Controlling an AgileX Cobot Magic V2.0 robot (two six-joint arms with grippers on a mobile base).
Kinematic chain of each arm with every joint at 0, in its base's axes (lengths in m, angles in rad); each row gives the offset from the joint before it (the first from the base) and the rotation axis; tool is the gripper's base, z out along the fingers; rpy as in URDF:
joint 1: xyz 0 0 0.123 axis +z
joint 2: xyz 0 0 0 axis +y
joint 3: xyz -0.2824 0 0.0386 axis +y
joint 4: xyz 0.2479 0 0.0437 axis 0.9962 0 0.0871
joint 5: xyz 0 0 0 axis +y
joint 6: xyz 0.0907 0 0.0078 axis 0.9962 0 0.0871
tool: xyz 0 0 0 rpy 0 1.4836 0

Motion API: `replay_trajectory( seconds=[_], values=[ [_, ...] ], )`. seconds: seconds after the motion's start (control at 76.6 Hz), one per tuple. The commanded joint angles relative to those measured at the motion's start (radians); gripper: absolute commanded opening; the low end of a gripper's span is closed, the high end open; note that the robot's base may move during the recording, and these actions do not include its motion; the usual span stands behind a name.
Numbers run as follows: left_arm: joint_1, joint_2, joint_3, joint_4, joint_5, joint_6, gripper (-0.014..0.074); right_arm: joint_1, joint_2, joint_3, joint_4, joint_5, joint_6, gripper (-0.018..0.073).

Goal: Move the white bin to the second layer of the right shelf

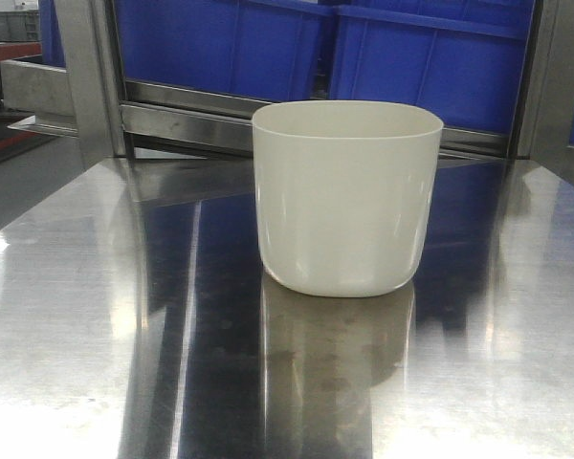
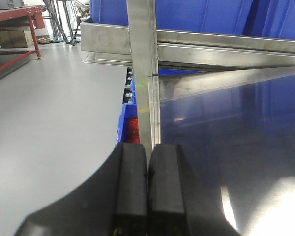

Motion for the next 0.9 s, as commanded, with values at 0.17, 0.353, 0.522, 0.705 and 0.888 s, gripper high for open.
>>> replay_trajectory(
  seconds=[0.17,0.353,0.522,0.705,0.888],
  values=[
    [-0.003,-0.014,0.037,0.0,-0.086,-0.005,0.0085,0.0,-0.02,-0.017,-0.009,-0.086,0.001,0.002],
    [-0.003,-0.014,0.037,0.0,-0.086,-0.005,0.0085,0.0,-0.02,-0.017,-0.011,-0.094,0.0,0.002],
    [-0.003,-0.014,0.037,0.0,-0.086,-0.005,0.0085,0.0,-0.02,-0.017,-0.011,-0.11,0.0,0.002],
    [-0.003,-0.014,0.037,0.0,-0.086,-0.005,0.0085,0.0,-0.015,-0.058,-0.011,-0.046,-0.001,0.002],
    [-0.003,-0.014,0.037,0.0,-0.086,-0.005,0.0085,0.0,0.07,-0.157,-0.033,0.057,-0.011,0.002]
  ],
)
